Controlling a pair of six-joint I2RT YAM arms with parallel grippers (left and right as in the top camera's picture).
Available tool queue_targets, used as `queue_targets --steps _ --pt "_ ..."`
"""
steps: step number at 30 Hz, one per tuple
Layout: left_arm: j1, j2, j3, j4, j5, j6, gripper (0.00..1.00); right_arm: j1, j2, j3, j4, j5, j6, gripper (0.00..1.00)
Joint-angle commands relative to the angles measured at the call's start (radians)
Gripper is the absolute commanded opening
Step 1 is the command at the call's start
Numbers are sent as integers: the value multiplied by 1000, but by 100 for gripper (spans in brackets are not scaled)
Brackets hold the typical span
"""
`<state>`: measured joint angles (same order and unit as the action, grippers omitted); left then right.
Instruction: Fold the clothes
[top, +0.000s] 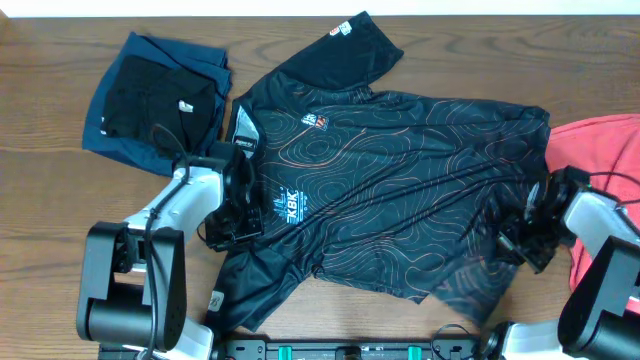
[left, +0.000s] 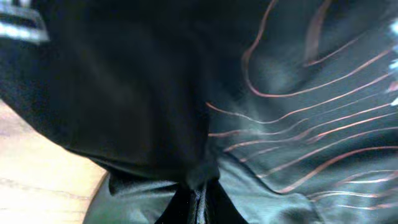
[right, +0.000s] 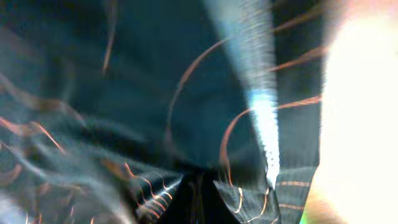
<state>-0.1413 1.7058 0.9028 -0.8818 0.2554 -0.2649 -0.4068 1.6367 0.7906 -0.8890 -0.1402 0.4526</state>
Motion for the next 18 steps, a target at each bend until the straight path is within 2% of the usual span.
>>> queue_targets --steps 1,4,10,12,13,15,18 --pt "2 -30 50 -11 -17 9 6 -51 47 85 4 326 66 1" --pt "2 -49 53 -11 -17 9 6 -58 47 187 -53 359 47 1" --pt "2 -56 53 -48 -16 9 6 -49 47 320 -183 269 -26 1" --pt "2 -56 53 -83 -18 9 6 -49 41 337 -206 106 -110 5" --pt "2 -56 53 -99 -22 9 6 -47 36 339 -209 -29 -191 10" --pt "2 -56 51 -131 -24 8 6 -39 35 339 -215 -157 -230 16" --pt "-1 -56 43 -185 -23 -12 6 -23 35 337 -177 -179 -217 15"
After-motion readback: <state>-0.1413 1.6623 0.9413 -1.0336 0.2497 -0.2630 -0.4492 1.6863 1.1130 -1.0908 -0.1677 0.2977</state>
